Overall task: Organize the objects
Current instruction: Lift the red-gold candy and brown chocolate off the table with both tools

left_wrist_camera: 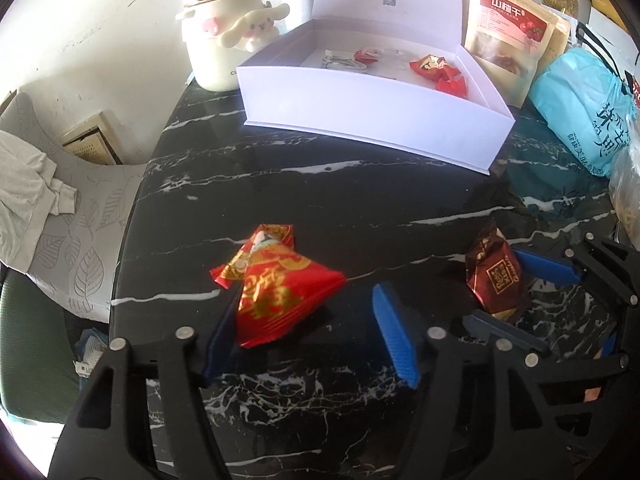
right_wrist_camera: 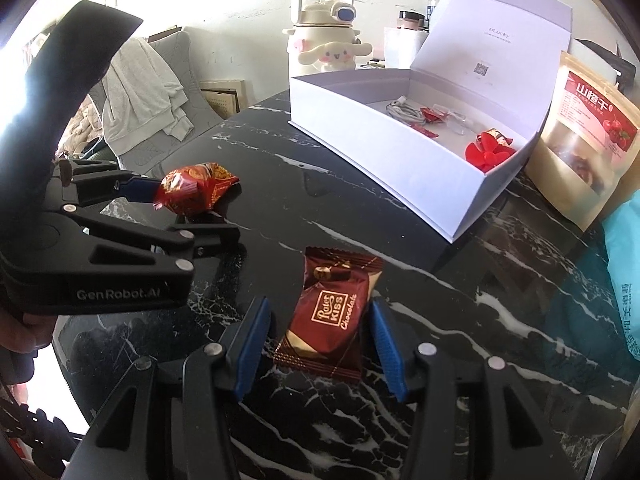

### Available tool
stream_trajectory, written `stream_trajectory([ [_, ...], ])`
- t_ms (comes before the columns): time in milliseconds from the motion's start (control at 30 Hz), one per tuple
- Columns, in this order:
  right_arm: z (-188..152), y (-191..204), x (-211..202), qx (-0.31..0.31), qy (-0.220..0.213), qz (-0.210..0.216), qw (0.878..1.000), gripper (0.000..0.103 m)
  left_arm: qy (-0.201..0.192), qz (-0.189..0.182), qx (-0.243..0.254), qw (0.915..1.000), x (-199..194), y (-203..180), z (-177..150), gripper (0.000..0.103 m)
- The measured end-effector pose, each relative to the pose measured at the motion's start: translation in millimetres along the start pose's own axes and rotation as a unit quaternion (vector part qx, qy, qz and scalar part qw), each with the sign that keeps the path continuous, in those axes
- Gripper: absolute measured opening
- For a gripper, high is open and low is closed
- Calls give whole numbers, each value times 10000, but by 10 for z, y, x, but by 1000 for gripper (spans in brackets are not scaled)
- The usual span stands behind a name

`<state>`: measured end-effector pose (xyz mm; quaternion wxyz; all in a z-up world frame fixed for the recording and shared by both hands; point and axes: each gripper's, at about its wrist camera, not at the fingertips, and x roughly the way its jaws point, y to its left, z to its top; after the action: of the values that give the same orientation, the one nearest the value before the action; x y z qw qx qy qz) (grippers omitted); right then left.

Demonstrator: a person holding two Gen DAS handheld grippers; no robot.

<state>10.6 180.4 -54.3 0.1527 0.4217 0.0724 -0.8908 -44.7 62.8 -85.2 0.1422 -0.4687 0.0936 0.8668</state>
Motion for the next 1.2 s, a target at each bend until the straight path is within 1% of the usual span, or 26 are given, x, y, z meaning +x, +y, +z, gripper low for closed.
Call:
stream_trajectory([
  [133, -6, -2, 2, 9, -44, 1, 10000, 52, 5, -29, -64, 10000, 30, 16, 27, 71],
  [200, -7, -3, 3, 7, -49, 3, 10000, 52, -6, -35, -91, 10000, 41, 24, 34, 72],
  [267, -8, -4, 0, 12, -67, -24, 10000, 44, -30, -39, -117, 9999, 48, 34, 36, 72],
  [300, -10, -9, -5, 9, -86, -31, 10000, 34, -39, -41, -141, 9999, 51, 39, 37, 72],
  [367, -11, -22, -6, 46, -100, -20, 9999, 32, -44, -18, -183, 9998, 54, 45, 40, 69],
  [400, -11, -22, -6, 38, -108, -16, 9999, 31, -60, -1, -192, 9998, 50, 47, 45, 59],
  [433, -15, -20, -11, 36, -115, -10, 9999, 29, -84, 22, -190, 9998, 38, 50, 51, 44],
  [533, -17, -35, -14, 85, -118, 27, 9999, 28, -35, 43, -174, 9998, 36, 58, 75, 31],
  [600, -15, -47, -19, 110, -108, 59, 9999, 28, -41, 31, -200, 9998, 34, 66, 77, 29],
  [767, -35, -72, -43, 174, -103, 155, 9997, 27, -32, -137, -317, 9994, 3, 94, 54, 28],
  [967, -38, -83, -85, 191, -138, 191, 9995, 27, -77, -141, -322, 9994, -76, 89, 29, 28],
  [1200, 24, -77, -234, 134, -309, 210, 9992, 27, -213, -128, -266, 9993, -246, 61, 76, 28],
])
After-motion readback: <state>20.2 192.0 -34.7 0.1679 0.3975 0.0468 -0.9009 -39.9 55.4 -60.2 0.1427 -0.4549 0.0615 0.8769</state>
